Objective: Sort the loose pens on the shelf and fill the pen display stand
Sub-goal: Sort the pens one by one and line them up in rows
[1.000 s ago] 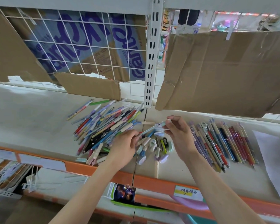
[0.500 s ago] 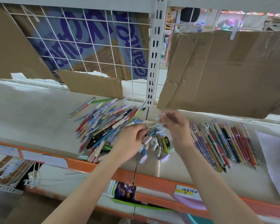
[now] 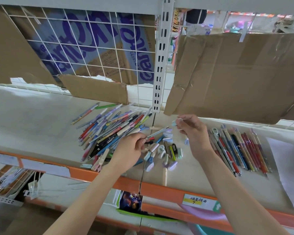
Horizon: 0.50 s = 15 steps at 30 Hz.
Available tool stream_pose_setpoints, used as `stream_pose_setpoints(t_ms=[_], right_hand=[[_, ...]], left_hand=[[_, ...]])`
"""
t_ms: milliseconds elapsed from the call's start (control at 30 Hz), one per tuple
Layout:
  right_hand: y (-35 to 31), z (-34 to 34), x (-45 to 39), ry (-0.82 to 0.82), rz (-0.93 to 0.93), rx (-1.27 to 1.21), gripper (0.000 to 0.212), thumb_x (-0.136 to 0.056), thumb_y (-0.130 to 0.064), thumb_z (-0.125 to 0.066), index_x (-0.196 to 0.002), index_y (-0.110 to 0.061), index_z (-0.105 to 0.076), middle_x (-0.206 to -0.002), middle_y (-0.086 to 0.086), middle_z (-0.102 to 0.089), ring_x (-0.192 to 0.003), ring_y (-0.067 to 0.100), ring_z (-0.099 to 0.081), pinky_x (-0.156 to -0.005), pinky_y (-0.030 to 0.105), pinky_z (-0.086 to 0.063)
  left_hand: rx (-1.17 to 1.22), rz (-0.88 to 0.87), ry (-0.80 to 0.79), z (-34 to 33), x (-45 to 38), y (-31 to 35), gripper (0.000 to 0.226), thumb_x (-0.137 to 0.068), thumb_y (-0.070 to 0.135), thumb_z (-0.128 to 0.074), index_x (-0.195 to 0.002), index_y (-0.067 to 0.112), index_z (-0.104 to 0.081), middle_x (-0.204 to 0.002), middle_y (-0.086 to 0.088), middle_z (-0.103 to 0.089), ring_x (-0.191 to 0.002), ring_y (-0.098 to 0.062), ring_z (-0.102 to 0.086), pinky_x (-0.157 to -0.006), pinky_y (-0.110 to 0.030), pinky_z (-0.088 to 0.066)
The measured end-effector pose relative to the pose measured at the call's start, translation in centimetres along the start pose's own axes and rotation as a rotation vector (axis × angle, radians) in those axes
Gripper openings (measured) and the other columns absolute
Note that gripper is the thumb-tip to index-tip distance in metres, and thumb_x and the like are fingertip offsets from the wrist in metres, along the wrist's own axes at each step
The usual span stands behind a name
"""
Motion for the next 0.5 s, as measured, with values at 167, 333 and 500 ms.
stream_pose_setpoints(t_ms=[167,333,500], right_hand=[[0.0,-0.5,0.2,-0.051,0.006,0.020,0.016,-0.086,-0.002,-0.063,-0.086,-0.018,-0.066,-0.069,-0.010,-0.065,-0.065,0.001,-0.058,-0.062,0.011,-0.046],[0.6,-1.4,0.6,-0.112,-0.025,0.028,0.012,-0.086,-0.003,-0.063,-0.088,-0.015,-0.064,-0.068,-0.007,-0.065,-0.067,0.006,-0.060,-0.070,0.017,-0.050],[1.2,-2.4,0.8,0.010,-0.090,-0.093,0.005,-0.086,-0.004,-0.063,-0.091,-0.006,-0.060,-0.071,0.002,-0.061,-0.064,0.011,-0.056,-0.069,0.019,-0.049]], left_hand=[[-0.006,-0.019,-0.009,0.1,0.1,0.1,0.015,-0.095,0.008,-0.049,-0.086,0.010,-0.062,-0.067,0.012,-0.052,-0.062,0.000,-0.046,-0.058,-0.011,-0.033],[0.029,0.004,-0.002,0.0,0.1,0.4,0.016,-0.095,0.011,-0.050,-0.084,0.015,-0.062,-0.067,0.013,-0.055,-0.064,0.002,-0.050,-0.061,-0.011,-0.034],[-0.002,-0.030,0.081,0.6,-0.4,1.2,0.018,-0.089,0.000,-0.051,-0.079,0.002,-0.065,-0.067,-0.003,-0.063,-0.066,-0.016,-0.057,-0.066,-0.026,-0.043]])
Point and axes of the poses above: each hand's wrist, its own x-axis away from the middle knuckle, its own z-axis out of the back of the hand, y = z × x, the point moved 4 cm from there along -x, towards the middle knuckle
